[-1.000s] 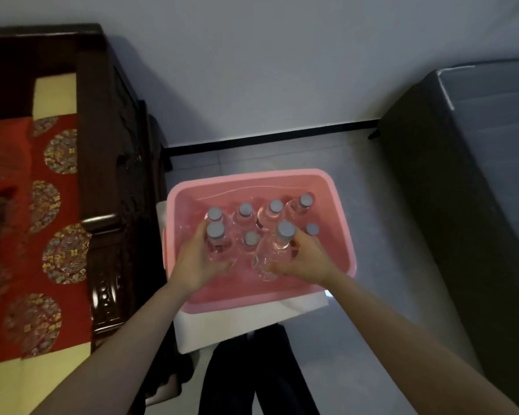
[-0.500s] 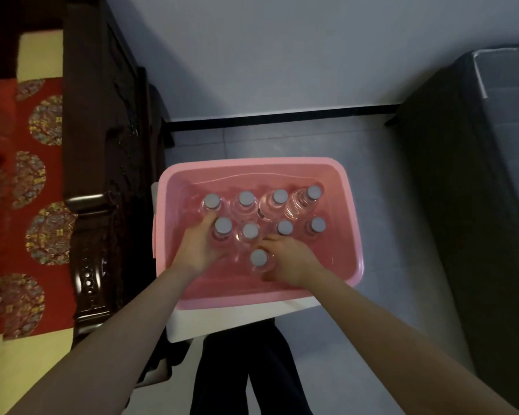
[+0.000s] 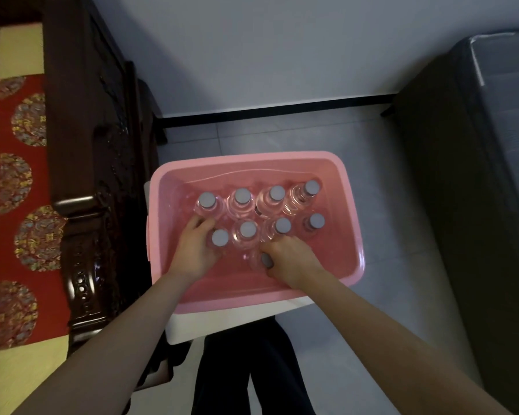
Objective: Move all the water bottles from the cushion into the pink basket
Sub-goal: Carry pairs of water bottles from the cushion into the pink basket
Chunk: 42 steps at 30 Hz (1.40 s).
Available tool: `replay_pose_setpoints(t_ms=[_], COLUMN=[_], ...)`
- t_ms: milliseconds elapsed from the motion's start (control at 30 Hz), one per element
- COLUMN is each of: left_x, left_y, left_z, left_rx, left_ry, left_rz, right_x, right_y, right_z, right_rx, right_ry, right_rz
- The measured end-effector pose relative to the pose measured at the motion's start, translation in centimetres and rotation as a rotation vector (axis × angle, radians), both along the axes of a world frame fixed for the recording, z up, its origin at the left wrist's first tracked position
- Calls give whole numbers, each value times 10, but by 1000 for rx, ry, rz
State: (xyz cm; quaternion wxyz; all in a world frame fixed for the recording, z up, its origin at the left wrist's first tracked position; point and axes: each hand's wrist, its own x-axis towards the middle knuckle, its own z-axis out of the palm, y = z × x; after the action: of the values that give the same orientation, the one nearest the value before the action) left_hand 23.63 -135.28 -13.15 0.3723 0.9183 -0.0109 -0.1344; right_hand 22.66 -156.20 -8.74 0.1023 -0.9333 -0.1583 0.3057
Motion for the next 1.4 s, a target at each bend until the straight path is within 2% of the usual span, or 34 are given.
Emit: replay_pose_setpoints(t_ms=[233, 600, 733, 867, 967, 1200, 1400], left_x=[4, 11, 9, 8, 7, 7, 13], left_y=[-2, 4, 6, 4, 0, -1, 0], left_z=[-4, 11, 30, 43, 50, 41, 43], left_rx=[9, 50, 183, 563, 649, 585, 514], left_ry=[26, 97, 31, 4, 1, 23, 44], left_rz=[35, 41, -180, -520, -596, -548, -547], right_x=[-4, -7, -9, -11, -16, -20, -12], right_y=[8, 9, 14, 20, 18, 15, 22], right_z=[11, 24, 34, 39, 41, 28, 38], right_rx=[-63, 34, -3, -44, 5, -26, -14], right_ry=[-26, -104, -96, -98, -137, -173, -83], right_rz=[16, -31, 29, 110, 129, 42, -27])
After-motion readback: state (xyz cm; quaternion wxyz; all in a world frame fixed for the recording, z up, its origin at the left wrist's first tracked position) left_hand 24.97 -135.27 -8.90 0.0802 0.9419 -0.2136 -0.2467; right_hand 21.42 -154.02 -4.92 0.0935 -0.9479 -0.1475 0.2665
